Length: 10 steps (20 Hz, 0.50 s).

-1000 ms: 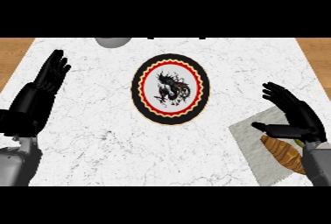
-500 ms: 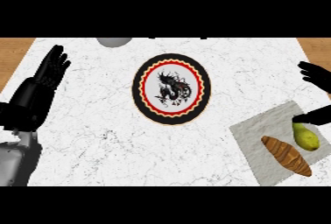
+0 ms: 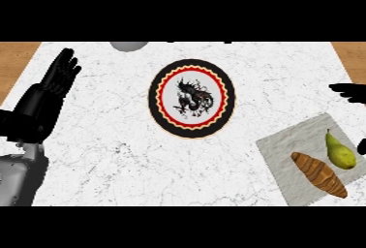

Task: Pick the pear from the placemat and place it in the plate

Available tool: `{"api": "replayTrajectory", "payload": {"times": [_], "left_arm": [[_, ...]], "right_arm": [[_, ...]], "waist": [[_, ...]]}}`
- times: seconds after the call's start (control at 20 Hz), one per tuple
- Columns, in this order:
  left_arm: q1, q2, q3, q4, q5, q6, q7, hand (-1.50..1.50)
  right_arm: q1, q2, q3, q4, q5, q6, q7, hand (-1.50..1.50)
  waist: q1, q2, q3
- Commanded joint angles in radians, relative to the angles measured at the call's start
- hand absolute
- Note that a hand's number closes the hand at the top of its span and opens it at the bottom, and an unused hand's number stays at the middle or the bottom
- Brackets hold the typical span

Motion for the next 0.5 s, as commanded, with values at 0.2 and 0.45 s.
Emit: {"api": "replayTrajectory", "payload": {"times": [0.2,0.45], "left_arm": [[-0.042,0.031,0.064,-0.022,0.017,-0.029,0.079,0.00],[0.036,-0.027,0.026,-0.027,-0.022,-0.029,0.008,0.00]], "right_arm": [[-0.029,0.057,0.051,0.071,0.152,0.068,-0.004,-1.50],[-0.088,0.086,0.088,0.231,0.318,0.022,-0.100,-1.50]], "waist": [[-0.020,-0.005,0.001],[-0.010,-0.002,0.002]]}}
